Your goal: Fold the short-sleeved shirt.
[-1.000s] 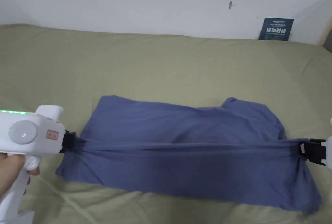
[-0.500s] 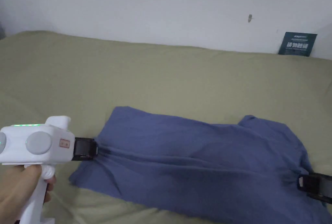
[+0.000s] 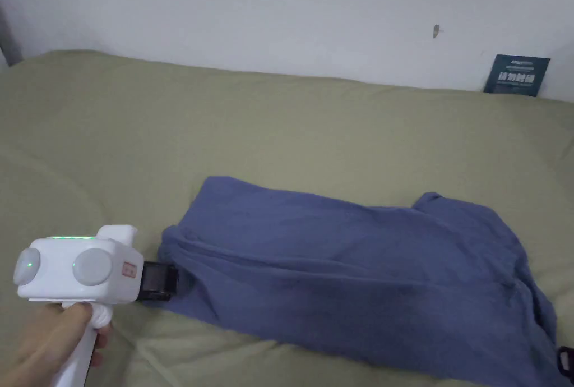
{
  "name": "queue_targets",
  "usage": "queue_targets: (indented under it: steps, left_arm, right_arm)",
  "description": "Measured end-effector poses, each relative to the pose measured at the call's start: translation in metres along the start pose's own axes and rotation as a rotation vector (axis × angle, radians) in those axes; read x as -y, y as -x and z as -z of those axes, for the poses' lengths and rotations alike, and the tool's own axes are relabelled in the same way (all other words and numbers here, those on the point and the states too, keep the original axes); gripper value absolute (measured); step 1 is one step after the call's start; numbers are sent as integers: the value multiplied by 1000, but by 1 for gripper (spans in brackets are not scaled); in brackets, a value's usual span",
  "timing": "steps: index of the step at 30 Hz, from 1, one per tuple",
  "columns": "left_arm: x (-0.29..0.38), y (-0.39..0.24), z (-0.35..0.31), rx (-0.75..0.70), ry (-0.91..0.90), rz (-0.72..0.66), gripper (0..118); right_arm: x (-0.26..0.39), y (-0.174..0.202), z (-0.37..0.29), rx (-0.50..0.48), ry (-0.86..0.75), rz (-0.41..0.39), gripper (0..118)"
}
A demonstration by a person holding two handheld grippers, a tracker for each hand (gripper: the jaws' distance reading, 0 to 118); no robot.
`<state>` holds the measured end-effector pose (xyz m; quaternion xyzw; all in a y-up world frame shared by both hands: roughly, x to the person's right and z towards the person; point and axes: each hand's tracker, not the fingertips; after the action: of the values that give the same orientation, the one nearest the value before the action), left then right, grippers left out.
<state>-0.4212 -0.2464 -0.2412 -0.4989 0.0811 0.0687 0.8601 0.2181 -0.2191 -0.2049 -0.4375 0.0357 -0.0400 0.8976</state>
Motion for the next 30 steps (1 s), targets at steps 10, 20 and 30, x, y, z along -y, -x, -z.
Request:
queue_targets:
  steps: [10, 20, 30]
  left_arm:
    - [20, -29, -17, -17, -30, 58, 6]
    - [7, -18, -15, 13, -5, 42, 6]
    - [27, -3, -66, -25, -62, 49, 6]
  right_arm:
    - [-2, -7, 17, -7, 46, -14, 117]
    - [20, -8, 49, -21, 128, 38, 4]
    - [18, -3, -15, -53, 49, 20, 4]
